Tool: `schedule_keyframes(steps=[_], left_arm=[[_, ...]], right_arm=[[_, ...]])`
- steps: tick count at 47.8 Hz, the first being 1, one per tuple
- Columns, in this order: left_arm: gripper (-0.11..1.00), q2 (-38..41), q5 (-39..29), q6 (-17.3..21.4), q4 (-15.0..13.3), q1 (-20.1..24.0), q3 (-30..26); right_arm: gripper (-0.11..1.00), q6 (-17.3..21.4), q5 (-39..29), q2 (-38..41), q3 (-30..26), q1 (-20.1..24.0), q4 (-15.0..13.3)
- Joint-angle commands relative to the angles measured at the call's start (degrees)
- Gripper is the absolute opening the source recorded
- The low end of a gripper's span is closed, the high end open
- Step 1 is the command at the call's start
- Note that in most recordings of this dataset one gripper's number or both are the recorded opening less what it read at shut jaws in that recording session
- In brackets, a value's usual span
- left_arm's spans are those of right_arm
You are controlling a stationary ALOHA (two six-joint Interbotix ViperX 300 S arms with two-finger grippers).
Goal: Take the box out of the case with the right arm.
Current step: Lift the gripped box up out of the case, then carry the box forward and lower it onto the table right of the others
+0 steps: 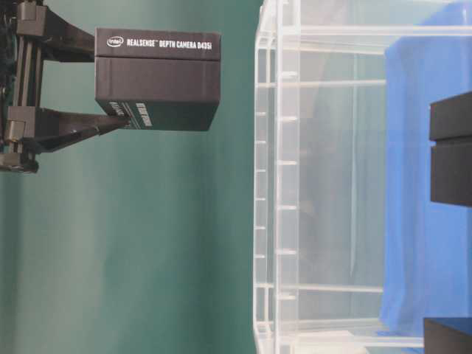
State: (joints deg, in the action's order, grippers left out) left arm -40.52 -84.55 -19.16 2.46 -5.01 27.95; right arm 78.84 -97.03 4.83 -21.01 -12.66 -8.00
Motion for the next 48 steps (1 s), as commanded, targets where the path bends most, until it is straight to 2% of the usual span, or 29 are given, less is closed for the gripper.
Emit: schedule_keyframes(steps=[1,29,48], left_arm=[[0.08,-0.09,0.26,-0.09,0.09,0.18,-0.53],[0.08,-0.09,0.26,-0.09,0.09,0.18,-0.53],[0.08,-0.09,0.18,-0.18,0.09,0.18,-0.53]], right_arm=[[0.67,-0.09,-0.09,-2.11,-1.49,0.18,-0.18],[0.67,-0.18,-0.09,-2.11,-1.49,0.53,-0.18],[0.67,0.70,-2.29,-2.11,-1.49,5.89,-0.18]])
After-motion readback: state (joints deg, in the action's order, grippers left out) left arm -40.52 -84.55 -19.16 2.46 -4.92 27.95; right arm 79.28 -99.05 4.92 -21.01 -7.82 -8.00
